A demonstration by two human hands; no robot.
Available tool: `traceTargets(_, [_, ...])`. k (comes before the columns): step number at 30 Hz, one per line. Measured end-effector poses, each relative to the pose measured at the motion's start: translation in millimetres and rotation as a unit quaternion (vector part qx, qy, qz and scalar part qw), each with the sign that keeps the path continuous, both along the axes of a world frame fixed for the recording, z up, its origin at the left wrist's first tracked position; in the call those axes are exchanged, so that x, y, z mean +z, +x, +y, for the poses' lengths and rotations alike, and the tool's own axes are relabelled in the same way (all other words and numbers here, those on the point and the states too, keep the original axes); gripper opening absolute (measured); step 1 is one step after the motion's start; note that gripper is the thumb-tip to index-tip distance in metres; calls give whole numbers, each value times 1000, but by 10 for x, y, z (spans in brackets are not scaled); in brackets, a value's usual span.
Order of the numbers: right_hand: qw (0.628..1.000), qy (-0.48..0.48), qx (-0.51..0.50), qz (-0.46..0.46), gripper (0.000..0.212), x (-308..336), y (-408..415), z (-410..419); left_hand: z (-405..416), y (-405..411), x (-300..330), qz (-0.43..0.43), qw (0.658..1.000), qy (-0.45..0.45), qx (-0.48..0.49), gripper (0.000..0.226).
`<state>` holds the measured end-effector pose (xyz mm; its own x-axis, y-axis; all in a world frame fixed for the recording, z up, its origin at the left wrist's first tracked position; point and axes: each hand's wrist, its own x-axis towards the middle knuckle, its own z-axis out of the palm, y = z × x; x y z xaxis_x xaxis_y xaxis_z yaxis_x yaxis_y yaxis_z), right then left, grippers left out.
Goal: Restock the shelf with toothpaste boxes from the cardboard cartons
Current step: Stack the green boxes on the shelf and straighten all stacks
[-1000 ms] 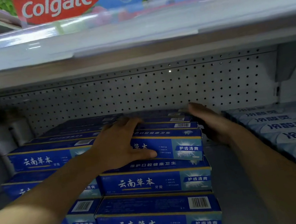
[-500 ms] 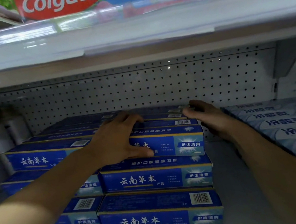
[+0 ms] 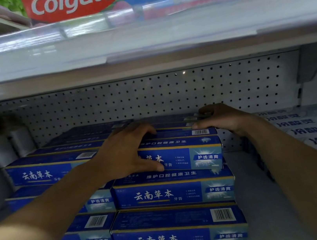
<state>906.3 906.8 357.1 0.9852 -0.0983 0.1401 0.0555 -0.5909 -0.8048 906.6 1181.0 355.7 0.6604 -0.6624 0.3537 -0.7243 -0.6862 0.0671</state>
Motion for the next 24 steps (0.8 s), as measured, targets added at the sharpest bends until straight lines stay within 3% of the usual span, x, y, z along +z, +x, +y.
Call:
traceTargets(4, [1000,20,8,-10,72,-35,-43,-16,-6,-47,-55,-27,999,-9,16,99])
traceTargets(10, [996,83,41,7,78,-61,-146,-35,-13,-52,-70,-45,999,-9,18,107])
traceTargets(17, [999,35,40,0,62,-49,-113,-13,-42,-102,-8,5,999,26,28,99])
traceTargets(24, [996,-16,86,0,70,-58,-64,-36,-60,-112,8,20,999,27,28,106])
